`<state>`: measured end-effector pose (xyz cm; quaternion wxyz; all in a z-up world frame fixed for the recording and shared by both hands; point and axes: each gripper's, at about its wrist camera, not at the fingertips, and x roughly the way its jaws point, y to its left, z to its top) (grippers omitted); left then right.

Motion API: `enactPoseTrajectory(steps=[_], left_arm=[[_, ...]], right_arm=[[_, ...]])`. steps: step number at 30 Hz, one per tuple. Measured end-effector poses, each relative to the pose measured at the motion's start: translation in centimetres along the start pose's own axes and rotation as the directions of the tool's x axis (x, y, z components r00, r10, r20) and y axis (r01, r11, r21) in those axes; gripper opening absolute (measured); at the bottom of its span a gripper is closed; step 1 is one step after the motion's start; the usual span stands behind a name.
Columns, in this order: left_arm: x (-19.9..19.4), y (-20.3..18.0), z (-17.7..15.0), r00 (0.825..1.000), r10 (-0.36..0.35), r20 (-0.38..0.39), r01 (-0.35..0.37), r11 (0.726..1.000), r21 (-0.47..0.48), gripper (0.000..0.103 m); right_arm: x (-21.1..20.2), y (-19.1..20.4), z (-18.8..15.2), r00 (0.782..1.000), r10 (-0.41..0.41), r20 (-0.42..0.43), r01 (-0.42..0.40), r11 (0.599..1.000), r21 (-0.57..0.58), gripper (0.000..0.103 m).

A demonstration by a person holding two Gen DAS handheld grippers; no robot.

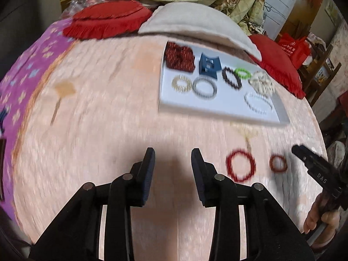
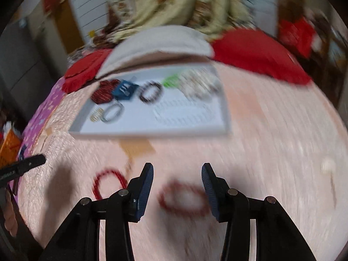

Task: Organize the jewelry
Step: 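Move both open tools back toward the two red bead bracelets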

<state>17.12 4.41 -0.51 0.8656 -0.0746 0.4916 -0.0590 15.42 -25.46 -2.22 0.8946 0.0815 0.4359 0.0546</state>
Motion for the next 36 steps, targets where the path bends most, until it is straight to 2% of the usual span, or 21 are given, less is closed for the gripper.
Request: enactPoseTrajectory(steps=[5, 8, 15, 23, 36], left_arm=[[-0.6, -1.2, -4.3, 1.0, 0.003, 0.003, -0.003, 1.0, -0.002, 0.034], [-0.5, -2.5, -5.6, 1.0, 0.017, -0.016, -0.017, 1.0, 0.025, 0.034], [-3.0, -6.1, -7.5, 0.993, 0.094, 0.077, -0.104, 0.985, 0.136, 0.034], [-6.3, -7.6, -8.5, 0.967, 0.148, 0.207, -0.187, 0.964, 0.187, 0.034], [-7.3, -6.1, -9.4, 0.974, 0.116, 0.193, -0.146, 0.978, 0.149, 0.034]], right_arm=[[-2.0, -4.2, -5.0, 1.0, 0.006, 0.005, -0.007, 0.978, 0.21, 0.044], [-3.1, -4.7, -6.6, 1.0, -0.008, 0.011, 0.005, 0.97, 0.243, 0.044], [-5.3, -3.3, -8.3, 0.998, -0.051, 0.025, 0.045, 0.981, 0.188, 0.044], [-6.9, 0.1, -8.9, 0.992, -0.108, 0.061, 0.104, 0.993, 0.062, 0.044], [-7.9, 1.7, -9.5, 0.987, -0.152, 0.044, 0.151, 0.988, 0.035, 0.044]])
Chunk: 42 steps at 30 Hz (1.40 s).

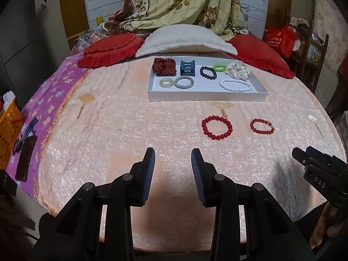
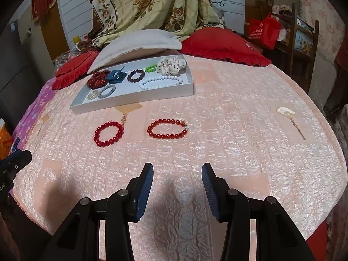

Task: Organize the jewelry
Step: 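Move both open tools back toward the two red bead bracelets, then grasp the large red bead bracelet with the left tool while the right tool grasps the red-brown bracelet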

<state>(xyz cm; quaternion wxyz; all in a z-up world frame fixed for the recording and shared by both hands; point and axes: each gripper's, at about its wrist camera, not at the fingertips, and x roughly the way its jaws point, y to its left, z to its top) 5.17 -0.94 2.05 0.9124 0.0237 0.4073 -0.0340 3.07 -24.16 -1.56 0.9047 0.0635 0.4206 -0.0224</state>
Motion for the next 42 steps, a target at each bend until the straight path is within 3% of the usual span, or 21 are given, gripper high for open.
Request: enactPoseTrajectory(steps=[9, 23, 36, 42], left_arm=[[0.6, 0.6, -0.8, 1.0, -0.007, -0.031, 0.007, 1.0, -0.012, 0.034], [3.3, -0.3, -1.0, 0.995, 0.011, -0.099, -0.01, 1.0, 0.011, 0.034], [6.3, -0.9, 0.1, 0.983, 0.041, -0.178, -0.037, 0.999, 0.024, 0.034], [7.2, -0.5, 0.8, 0.983, 0.058, -0.177, -0.054, 0.998, 0.026, 0.034]], right_arm=[[0.8, 1.4, -0.7, 1.0, -0.004, -0.028, 0.003, 0.999, -0.039, 0.044], [3.1, 0.3, -1.0, 0.998, 0.013, -0.066, -0.013, 1.0, 0.001, 0.044], [5.0, -1.2, 0.4, 0.997, 0.036, -0.063, -0.035, 0.999, 0.021, 0.044], [6.0, -1.5, 1.0, 0.997, 0.044, -0.058, -0.044, 0.999, 0.007, 0.044]])
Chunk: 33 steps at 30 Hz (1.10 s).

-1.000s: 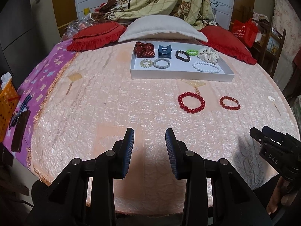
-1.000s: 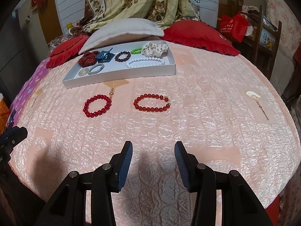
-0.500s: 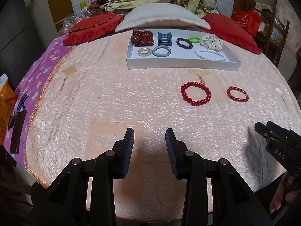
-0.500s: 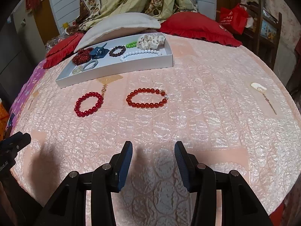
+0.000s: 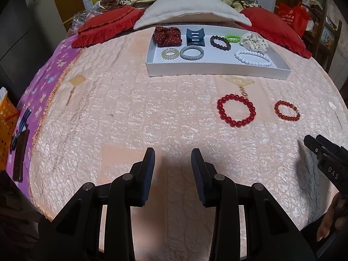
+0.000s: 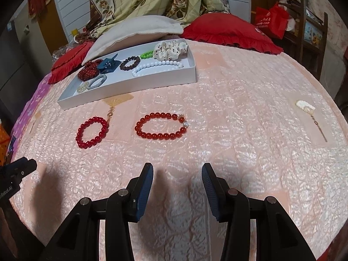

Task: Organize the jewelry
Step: 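Grasp the large red bead bracelet with the left tool while the right tool grasps the red-brown bracelet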

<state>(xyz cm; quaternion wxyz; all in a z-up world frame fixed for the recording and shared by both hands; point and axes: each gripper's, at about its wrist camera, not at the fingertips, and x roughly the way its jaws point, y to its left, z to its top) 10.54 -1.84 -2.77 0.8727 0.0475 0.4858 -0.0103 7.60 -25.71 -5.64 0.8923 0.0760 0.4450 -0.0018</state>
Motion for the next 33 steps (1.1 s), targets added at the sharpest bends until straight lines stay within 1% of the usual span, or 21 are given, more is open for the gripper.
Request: enactPoseTrajectory(steps=[3, 7, 10, 13, 17, 22, 27, 32, 33], left_arm=[[0.7, 0.3, 0.8, 1.0, -0.028, -0.005, 0.028, 1.0, -0.006, 0.034], [1.5, 0.4, 2.3, 0.996, -0.084, -0.005, 0.084, 0.996, -0.012, 0.034], [2.6, -0.4, 3.7, 0.99, -0.14, -0.019, 0.14, 0.99, 0.002, 0.034], [4.0, -1.6, 5.0, 0.983, -0.18, -0.037, 0.181, 0.983, 0.03, 0.034], [5.4, -3.0, 5.9, 0.981, -0.188, -0.044, 0.191, 0.978, 0.085, 0.034], [7.2, -3.9, 6.7, 0.976, -0.204, -0.073, 0.21, 0.972, 0.103, 0.034], [8.3, -4.3, 6.7, 0.973, -0.215, -0.086, 0.224, 0.969, 0.104, 0.034], [8.6, -4.4, 6.8, 0.975, -0.212, -0.068, 0.219, 0.969, 0.115, 0.034], [8.6, -4.5, 6.9, 0.975, -0.212, -0.064, 0.218, 0.969, 0.117, 0.034]], right_arm=[[0.5, -0.2, 0.5, 1.0, 0.007, 0.008, -0.007, 1.0, -0.003, 0.044], [0.9, -0.6, 1.4, 1.0, 0.026, 0.013, -0.026, 1.0, 0.004, 0.044], [1.7, -0.7, 2.3, 0.999, 0.034, 0.011, -0.034, 0.999, 0.002, 0.044], [2.4, -0.7, 3.1, 1.0, 0.015, 0.018, -0.015, 1.0, -0.009, 0.044], [3.5, -1.3, 3.9, 1.0, -0.002, 0.011, 0.002, 1.0, -0.001, 0.044], [4.6, -1.7, 4.4, 1.0, 0.005, -0.006, -0.004, 1.0, 0.009, 0.045], [5.4, -0.6, 4.9, 1.0, -0.011, 0.004, 0.011, 0.999, -0.05, 0.045], [6.0, 1.0, 5.0, 0.999, -0.038, 0.022, 0.041, 0.99, -0.138, 0.044], [6.1, 1.1, 5.0, 0.999, -0.033, 0.026, 0.036, 0.989, -0.145, 0.04]])
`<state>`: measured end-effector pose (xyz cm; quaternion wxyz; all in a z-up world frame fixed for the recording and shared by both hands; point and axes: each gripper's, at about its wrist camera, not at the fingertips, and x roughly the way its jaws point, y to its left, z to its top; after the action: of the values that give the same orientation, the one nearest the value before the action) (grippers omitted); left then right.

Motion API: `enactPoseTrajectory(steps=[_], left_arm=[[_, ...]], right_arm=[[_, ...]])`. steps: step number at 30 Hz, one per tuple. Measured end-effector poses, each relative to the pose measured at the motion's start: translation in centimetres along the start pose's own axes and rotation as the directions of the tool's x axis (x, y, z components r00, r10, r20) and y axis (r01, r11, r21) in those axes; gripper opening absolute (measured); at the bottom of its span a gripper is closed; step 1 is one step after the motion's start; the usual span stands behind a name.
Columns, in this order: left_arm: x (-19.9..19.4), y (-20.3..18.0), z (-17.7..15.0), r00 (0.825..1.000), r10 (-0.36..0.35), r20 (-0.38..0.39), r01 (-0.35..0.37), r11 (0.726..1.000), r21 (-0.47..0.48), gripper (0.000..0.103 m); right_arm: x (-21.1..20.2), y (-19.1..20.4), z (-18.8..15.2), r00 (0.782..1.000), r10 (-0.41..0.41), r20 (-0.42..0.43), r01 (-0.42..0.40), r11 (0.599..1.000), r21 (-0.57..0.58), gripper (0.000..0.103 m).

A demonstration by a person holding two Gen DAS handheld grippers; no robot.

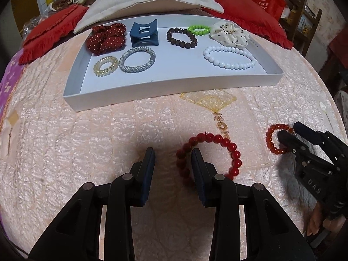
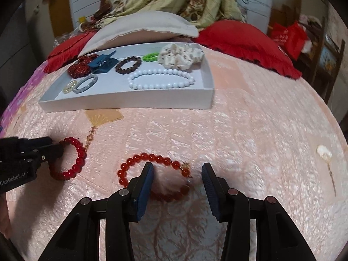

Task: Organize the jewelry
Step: 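Grasp the large red bead bracelet with the left tool while the right tool grasps the red-brown bracelet, then lift and carry both red bead bracelets toward the tray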

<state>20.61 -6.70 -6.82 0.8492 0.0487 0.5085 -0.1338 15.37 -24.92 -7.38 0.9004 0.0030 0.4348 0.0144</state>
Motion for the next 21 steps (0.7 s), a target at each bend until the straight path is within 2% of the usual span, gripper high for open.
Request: enactPoseTrajectory(steps=[2, 3, 4, 6, 7, 8, 9, 11, 16, 21], left_arm=[[0.1, -0.2, 0.0, 1.0, 0.001, 0.011, -0.001, 1.0, 0.008, 0.036], [0.1, -0.3, -0.1, 1.0, -0.001, 0.017, 0.001, 1.0, 0.01, 0.04], [0.2, -0.5, -0.1, 1.0, 0.003, 0.022, -0.003, 1.0, 0.013, 0.04], [0.3, -0.9, -0.2, 0.999, 0.021, 0.025, -0.022, 0.999, 0.027, 0.04], [0.2, -1.1, -0.2, 0.999, 0.028, 0.022, -0.029, 0.999, 0.031, 0.031], [0.1, -1.1, -0.2, 1.0, 0.014, 0.017, -0.014, 0.999, 0.028, 0.016], [0.1, -1.0, -0.1, 1.0, -0.01, 0.0, 0.01, 1.0, 0.019, 0.008], [-0.4, -0.8, -0.1, 0.999, -0.038, -0.016, 0.038, 0.999, -0.011, 0.008], [-3.5, -1.1, -0.8, 0.998, -0.06, 0.033, 0.061, 0.998, -0.028, 0.008], [-7.0, -1.7, -1.9, 0.995, -0.044, 0.087, 0.046, 0.999, -0.012, 0.008]], right_arm=[[0.1, 0.3, 0.2, 1.0, 0.012, 0.002, -0.012, 1.0, -0.01, 0.032], [0.1, 0.5, 0.2, 1.0, 0.014, 0.003, -0.014, 1.0, -0.015, 0.025], [0.1, 0.6, 0.2, 1.0, 0.03, 0.003, -0.03, 0.999, -0.018, 0.014], [0.1, 1.0, 0.2, 0.999, 0.045, 0.003, -0.045, 0.999, -0.019, 0.009], [0.0, 1.0, 0.2, 0.998, 0.058, 0.004, -0.058, 0.998, -0.01, 0.007], [0.0, 0.8, 0.2, 0.997, 0.078, 0.003, -0.078, 0.997, 0.005, 0.007], [-0.1, 0.5, 0.3, 0.994, 0.11, 0.002, -0.11, 0.993, 0.036, 0.007], [-0.5, 0.2, 0.3, 0.99, 0.14, 0.007, -0.14, 0.987, 0.078, 0.007], [-3.2, -0.3, 0.7, 0.984, 0.167, 0.068, -0.175, 0.977, 0.124, 0.007], [-6.0, -0.2, 0.8, 0.976, 0.183, 0.12, -0.199, 0.97, 0.141, 0.007]])
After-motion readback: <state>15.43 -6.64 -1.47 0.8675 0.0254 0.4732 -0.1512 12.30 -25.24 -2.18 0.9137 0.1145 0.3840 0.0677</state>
